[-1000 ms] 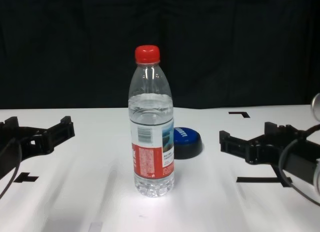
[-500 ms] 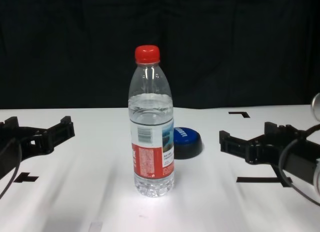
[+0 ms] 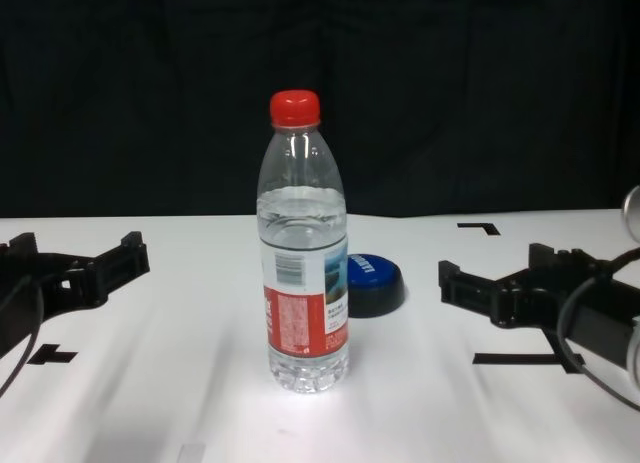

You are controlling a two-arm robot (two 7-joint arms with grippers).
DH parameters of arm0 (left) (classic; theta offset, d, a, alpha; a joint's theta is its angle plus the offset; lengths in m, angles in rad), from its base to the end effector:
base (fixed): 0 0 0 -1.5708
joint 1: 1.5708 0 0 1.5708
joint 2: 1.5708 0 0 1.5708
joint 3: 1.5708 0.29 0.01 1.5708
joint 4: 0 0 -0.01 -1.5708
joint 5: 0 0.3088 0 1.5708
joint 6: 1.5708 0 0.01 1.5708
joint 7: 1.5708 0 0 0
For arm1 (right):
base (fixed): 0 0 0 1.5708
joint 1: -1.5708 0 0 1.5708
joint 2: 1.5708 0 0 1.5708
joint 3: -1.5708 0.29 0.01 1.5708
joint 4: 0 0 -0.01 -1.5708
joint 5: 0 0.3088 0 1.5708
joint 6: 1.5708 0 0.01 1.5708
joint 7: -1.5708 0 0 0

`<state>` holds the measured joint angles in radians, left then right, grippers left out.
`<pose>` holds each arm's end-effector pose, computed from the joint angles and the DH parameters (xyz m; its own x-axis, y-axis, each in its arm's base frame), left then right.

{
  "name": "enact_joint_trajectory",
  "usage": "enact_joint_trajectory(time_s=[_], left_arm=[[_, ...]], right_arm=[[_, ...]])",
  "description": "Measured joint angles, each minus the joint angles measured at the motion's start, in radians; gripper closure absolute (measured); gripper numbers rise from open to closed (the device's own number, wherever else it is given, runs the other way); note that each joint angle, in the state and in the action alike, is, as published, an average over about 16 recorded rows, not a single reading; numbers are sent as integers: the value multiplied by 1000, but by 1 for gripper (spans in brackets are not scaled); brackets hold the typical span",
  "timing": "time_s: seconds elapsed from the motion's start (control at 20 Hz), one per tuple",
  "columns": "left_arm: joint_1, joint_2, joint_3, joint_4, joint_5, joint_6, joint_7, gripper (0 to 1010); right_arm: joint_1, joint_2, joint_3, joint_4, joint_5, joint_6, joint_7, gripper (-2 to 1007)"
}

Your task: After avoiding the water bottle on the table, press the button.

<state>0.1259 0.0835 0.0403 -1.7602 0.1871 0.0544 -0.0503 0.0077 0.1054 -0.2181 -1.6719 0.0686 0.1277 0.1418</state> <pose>0.2920 0.0071 -0.2795 0.0879 0.9612 0.2614 -0.9960 0.0895 0.0060 0.3225 0.0424 -0.2726 0.3578 -0.9333 0.0299 0.9332 0.3563 -0.0470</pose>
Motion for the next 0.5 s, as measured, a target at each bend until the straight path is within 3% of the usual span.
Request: enact_joint_trajectory(time_s=[0.5], left_arm=[[0,0,0,0,0,0,0,7]], right_arm=[[0,0,0,0,0,0,0,2]])
